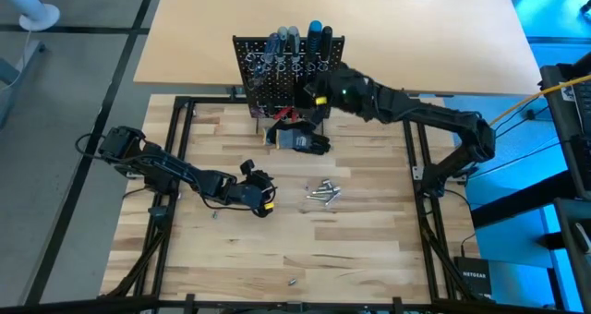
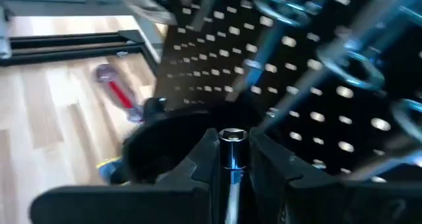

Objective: Hang tools onto peg board
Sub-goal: Put the socket into the pegboard bin, then put the extension bar into the pegboard bin

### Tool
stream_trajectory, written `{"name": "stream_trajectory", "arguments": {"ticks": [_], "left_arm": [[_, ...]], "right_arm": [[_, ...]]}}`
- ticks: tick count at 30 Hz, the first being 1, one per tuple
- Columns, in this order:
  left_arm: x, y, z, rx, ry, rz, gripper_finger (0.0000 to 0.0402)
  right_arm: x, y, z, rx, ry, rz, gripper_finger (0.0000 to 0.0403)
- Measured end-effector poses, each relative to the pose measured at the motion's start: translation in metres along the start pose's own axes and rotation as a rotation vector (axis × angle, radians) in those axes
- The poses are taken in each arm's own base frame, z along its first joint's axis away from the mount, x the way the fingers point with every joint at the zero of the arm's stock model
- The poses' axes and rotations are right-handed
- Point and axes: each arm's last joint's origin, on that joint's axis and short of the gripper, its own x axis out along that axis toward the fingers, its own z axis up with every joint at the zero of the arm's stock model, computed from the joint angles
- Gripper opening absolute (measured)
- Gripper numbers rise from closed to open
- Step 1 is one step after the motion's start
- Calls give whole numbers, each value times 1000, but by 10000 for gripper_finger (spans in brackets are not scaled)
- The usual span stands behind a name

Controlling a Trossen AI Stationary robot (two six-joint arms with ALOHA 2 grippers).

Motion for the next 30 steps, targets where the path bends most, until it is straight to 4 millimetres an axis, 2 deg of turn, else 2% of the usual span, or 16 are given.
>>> {"name": "stream_trajectory", "arguments": {"ticks": [5, 11, 24, 27, 30], "left_arm": [[0, 0, 0, 2, 0, 0, 134], [0, 0, 0, -6, 0, 0, 134], [0, 0, 0, -8, 0, 1, 134], [0, 0, 0, -8, -1, 1, 134], [0, 0, 0, -8, 0, 1, 134]], "right_arm": [[5, -12, -4, 105, 20, 31, 62], [5, -12, -7, 110, 43, 43, 70], [4, -12, -9, 103, 62, 44, 203], [-4, -10, -7, 92, 77, 69, 218], [-22, -8, 1, 81, 66, 98, 224]]}}
